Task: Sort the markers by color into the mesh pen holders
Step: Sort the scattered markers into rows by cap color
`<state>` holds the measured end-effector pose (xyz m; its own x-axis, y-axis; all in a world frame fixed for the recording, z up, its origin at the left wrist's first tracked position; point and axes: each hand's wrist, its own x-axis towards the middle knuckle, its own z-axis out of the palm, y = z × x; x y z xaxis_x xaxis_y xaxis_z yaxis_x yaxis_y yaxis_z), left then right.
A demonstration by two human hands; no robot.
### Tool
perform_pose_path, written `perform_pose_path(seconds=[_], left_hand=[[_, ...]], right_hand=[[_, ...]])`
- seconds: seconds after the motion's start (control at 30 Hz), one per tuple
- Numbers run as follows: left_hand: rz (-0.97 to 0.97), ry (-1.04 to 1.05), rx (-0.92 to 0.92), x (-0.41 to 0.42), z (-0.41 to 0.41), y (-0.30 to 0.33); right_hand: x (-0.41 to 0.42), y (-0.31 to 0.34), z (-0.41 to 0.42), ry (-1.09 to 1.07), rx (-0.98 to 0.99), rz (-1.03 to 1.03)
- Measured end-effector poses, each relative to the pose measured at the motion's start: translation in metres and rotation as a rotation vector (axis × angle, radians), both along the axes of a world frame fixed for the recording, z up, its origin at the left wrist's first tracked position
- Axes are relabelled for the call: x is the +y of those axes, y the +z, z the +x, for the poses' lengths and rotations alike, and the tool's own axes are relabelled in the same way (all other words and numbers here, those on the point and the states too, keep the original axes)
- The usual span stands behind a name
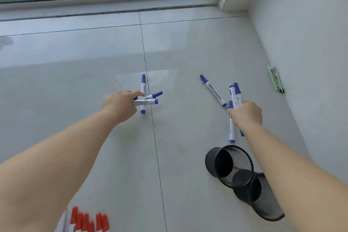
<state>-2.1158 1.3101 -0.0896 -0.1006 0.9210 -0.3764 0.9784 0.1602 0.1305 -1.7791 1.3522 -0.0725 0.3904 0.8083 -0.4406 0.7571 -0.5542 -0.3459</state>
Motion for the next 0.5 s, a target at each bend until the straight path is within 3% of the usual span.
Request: perform_pose_path(seconds=[0.1,0.3,0.4,0.5], left_hand=[[-0.025,-0.097,0.072,0.006,0.002,-0.005],[0.061,-0.069,0.059,0.006,0.011,-0.018],[0.079,-0.022,0.038,0.007,0.013,-0.017],[0.075,0.052,-0.009,0.007,0.018,-0.011]], right_hand=[[0.002,-0.015,0.003,-0.015,-0.058,-0.038],[-0.001,-0.034,0.008,-0.141,-0.015,-0.134],[0.009,-0.025,0.013,-0.198,0.001,-0.071],[0.029,-0.014,0.013,-0.084,-0.011,0.046]])
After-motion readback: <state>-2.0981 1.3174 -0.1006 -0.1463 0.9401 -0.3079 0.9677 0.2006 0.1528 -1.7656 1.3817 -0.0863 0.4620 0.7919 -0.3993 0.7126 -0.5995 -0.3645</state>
